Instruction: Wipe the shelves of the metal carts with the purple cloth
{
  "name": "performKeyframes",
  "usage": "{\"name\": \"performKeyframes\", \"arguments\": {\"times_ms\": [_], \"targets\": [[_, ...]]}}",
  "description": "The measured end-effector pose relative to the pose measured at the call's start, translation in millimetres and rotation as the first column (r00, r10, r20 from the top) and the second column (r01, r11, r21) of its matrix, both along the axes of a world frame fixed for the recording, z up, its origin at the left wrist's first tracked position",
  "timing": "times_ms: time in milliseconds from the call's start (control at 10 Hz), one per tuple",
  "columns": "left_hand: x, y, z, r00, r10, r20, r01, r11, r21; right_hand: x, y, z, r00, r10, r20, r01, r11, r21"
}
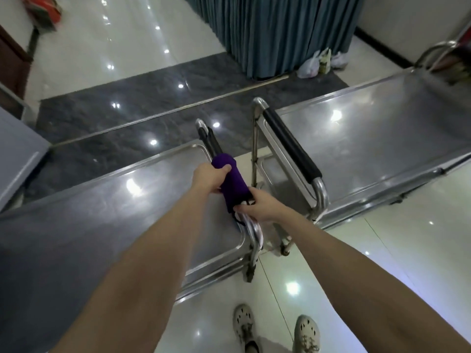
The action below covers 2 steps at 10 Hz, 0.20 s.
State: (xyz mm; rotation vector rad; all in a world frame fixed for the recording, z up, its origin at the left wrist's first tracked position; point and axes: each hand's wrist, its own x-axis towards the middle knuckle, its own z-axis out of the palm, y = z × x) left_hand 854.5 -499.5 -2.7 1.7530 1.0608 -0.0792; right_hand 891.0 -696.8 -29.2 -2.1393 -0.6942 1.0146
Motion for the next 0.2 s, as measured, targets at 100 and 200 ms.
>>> {"name": "performKeyframes", "arguments": {"times_ms": [100, 200], "targets": [[-7, 4, 7, 0.999, -0.035, -0.029, 0.036, 0.999, 0.039, 0, 5, 5, 0.998, -0.046, 0.048, 0.047, 0.998, -0.032], [-24, 4, 7, 1.000, -0.007, -0.009, 0.008, 0.999, 0.049, -7, -14, 6, 0.996, -0.085, 0.026, 0.086, 0.994, -0.059]]}}
